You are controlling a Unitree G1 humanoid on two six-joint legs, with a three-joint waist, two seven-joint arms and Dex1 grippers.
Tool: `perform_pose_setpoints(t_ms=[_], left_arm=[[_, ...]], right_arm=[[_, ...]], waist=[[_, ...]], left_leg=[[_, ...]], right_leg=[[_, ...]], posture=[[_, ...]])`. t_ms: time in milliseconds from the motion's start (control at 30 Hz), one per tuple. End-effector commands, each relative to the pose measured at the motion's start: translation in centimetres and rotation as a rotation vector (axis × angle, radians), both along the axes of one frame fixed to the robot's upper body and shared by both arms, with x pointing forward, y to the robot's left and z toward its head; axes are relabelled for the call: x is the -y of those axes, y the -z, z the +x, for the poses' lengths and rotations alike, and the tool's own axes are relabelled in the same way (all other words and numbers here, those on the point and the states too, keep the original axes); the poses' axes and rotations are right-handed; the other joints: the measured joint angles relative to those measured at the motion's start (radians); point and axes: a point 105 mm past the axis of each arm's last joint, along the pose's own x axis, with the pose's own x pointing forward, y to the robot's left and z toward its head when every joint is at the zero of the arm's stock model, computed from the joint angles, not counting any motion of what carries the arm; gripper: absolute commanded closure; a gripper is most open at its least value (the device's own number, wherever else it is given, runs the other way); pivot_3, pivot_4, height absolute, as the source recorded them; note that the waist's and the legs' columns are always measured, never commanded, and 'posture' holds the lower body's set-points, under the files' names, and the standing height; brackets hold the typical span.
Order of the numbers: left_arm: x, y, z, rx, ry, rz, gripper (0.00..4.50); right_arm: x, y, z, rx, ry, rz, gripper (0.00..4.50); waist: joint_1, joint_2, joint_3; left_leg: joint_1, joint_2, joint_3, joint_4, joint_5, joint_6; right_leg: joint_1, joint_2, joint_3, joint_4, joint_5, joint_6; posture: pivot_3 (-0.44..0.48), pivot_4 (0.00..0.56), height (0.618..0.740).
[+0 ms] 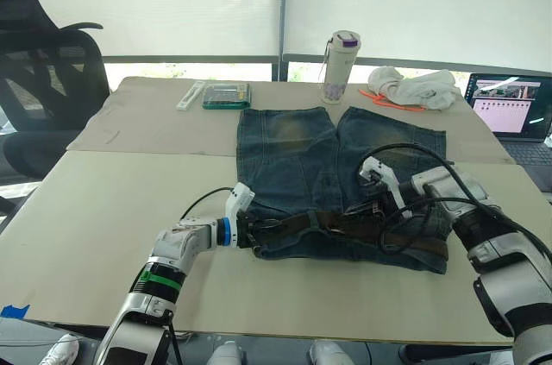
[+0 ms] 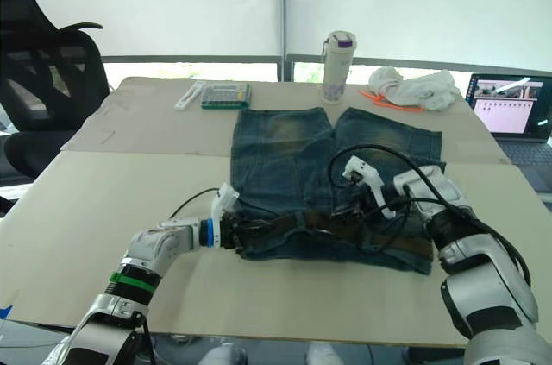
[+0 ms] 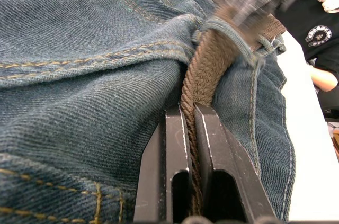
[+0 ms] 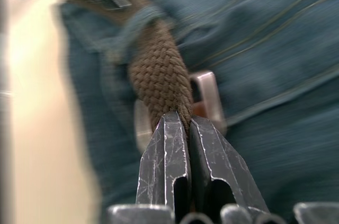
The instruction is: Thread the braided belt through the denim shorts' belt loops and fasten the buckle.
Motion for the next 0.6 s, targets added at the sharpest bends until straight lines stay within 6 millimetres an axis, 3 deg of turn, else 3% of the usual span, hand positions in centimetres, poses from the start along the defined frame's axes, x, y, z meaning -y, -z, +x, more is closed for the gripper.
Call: perform_pose_setpoints(t_ms=[33, 167, 267, 367, 467, 600], left_arm=[[-0.9, 2.2, -0.3, -0.062, -0.041, 0.075, 4.50], [-0.9, 2.3, -0.3, -0.062, -0.042, 0.075, 4.50], [-0.9, 2.2, -0.3, -0.059, -0.042, 0.077, 4.50], [-0.9, 2.2, -0.4, -0.055, -0.041, 0.076, 4.50], [-1.0, 2.0, -0.6, -0.030, -0.030, 0.088, 4.50], [-1.1, 2.6, -0.9, -0.004, -0.011, 0.141, 4.50]], right_arm=[[0.7, -0.9, 1.2, 0.116, 0.020, -0.029, 4.49], [0.5, -1.8, 1.0, 0.183, -0.036, -0.032, 3.01], [0.8, -4.1, 0.7, 0.225, -0.029, 0.029, 1.98], [1.4, -5.6, 0.6, 0.268, 0.011, 0.065, 0.97], [3.5, -7.1, 0.8, 0.326, 0.184, 0.092, 0.05], [6.1, -6.7, 0.7, 0.329, 0.409, 0.103, 0.05]], waist=[[0.001, 0.000, 0.000], [0.001, 0.000, 0.000], [0.002, 0.000, 0.000], [0.001, 0.000, 0.000], [0.002, 0.000, 0.000], [0.001, 0.000, 0.000]], left_leg=[[0.000, 0.000, 0.000, 0.000, 0.000, 0.000], [0.000, 0.000, 0.000, 0.000, 0.000, 0.000], [-0.001, 0.000, 0.000, 0.000, 0.000, 0.000], [-0.001, 0.000, 0.000, 0.000, 0.000, 0.000], [0.000, 0.000, 0.000, -0.001, 0.000, 0.000], [-0.001, 0.000, 0.000, -0.001, 0.000, 0.000]], right_leg=[[0.000, 0.000, 0.000, 0.000, 0.000, 0.000], [0.000, 0.000, 0.000, 0.000, 0.001, -0.001], [0.000, 0.000, 0.000, 0.000, 0.002, -0.004], [-0.001, 0.000, 0.000, 0.000, 0.002, -0.004], [-0.001, 0.000, 0.000, 0.000, 0.002, -0.004], [-0.001, 0.000, 0.000, -0.001, 0.002, -0.004]], posture=[[0.000, 0.150, 0.737], [0.000, 0.150, 0.737], [0.000, 0.150, 0.737], [0.000, 0.150, 0.737], [0.000, 0.150, 0.737], [0.000, 0.150, 0.737]])
